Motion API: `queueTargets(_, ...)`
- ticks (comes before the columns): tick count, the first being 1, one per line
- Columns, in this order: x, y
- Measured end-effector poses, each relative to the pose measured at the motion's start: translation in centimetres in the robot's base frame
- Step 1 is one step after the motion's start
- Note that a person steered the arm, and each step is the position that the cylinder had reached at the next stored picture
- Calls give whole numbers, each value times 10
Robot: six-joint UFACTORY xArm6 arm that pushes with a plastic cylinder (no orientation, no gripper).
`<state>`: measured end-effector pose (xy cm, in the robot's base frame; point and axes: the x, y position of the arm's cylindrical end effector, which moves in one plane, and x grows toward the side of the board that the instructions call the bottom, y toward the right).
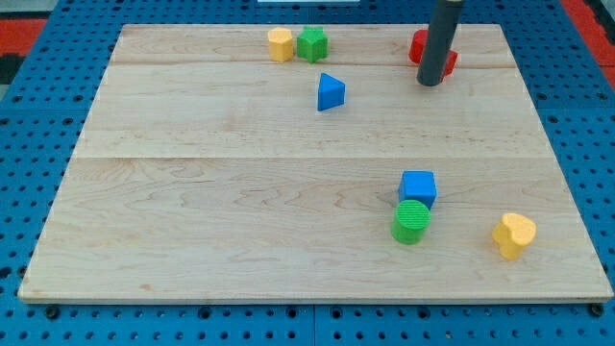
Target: Move the blue triangle towards center left side
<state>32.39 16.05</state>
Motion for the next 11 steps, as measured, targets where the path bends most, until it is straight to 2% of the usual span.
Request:
queueTargets(1, 58, 25)
queueTargets(2, 17, -21)
queueTargets(3, -1, -48)
queueTargets(4, 3, -120)
queueTargets(6, 25, -217)
queueTargets(7, 52, -194)
queueTargets(8, 77, -210)
queueTargets(9, 86, -276)
queueTargets(10, 83, -303)
queueTargets(11, 75, -256)
